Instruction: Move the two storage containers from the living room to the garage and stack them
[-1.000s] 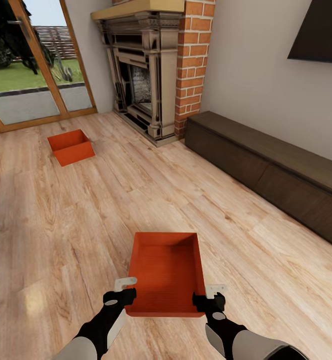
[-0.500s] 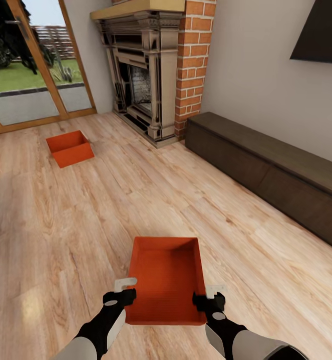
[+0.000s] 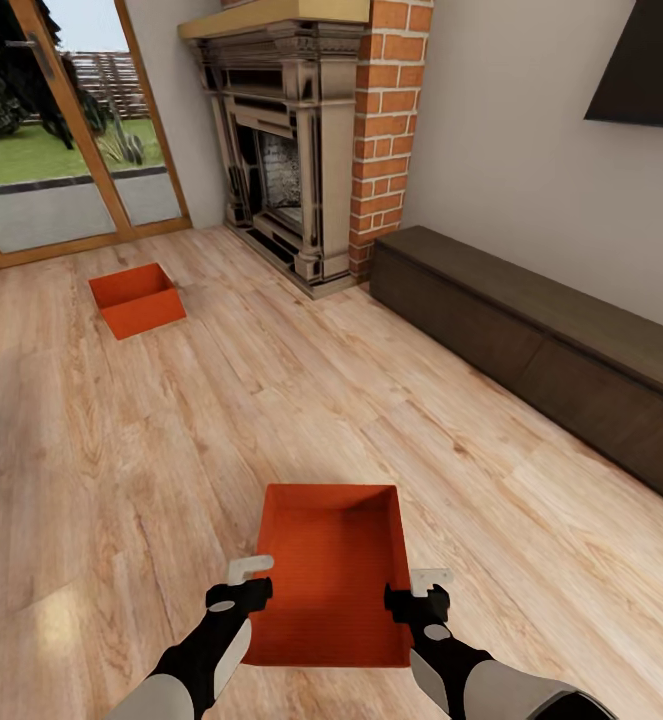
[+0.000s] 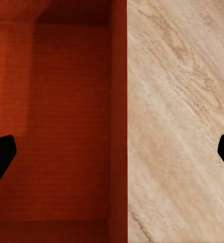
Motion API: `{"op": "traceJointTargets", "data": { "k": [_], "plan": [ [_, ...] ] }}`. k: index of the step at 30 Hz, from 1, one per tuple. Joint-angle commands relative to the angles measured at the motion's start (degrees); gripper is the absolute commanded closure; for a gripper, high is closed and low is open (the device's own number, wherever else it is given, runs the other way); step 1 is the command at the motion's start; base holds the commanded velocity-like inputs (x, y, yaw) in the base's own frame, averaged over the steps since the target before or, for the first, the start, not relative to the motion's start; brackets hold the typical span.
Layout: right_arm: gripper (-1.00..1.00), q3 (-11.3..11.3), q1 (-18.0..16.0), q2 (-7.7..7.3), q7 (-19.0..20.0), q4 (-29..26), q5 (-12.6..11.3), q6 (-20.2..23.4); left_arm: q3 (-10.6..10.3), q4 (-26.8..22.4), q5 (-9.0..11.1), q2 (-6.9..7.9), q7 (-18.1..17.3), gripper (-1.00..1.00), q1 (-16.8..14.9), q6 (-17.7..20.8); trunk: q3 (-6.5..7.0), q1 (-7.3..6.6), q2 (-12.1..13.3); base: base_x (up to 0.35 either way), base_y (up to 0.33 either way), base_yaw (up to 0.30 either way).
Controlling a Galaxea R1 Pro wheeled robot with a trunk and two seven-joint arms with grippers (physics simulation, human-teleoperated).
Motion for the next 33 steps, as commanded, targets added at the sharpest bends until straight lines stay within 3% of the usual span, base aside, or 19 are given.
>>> {"op": "traceJointTargets", "data": {
  "k": [1,11,33],
  "plan": [
    [-1.0,0.5,-0.03,0.02,-0.16,0.04,-0.51,-0.18,0.08,-0.1,0.22,-0.02,0.15,-1.0,0.0,0.31,-0.04,-0.01,-0.02,0.002,0.0,0.0],
    [-1.0,0.48,-0.03,0.03,-0.16,0.05,-0.51,-0.18,0.2,0.03,0.32,-0.17,1.22,-1.0,0.0,0.31,-0.04,-0.01,-0.02,0.0,0.0,0.0],
    [-1.0,0.43,-0.03,-0.05,-0.16,0.04,-0.51,-0.18,0.11,0.24,0.34,-0.12,2.17,-1.0,0.0,0.3,-3.99,4.82,-8.84,0.0,0.0,0.0]
  ]
}}
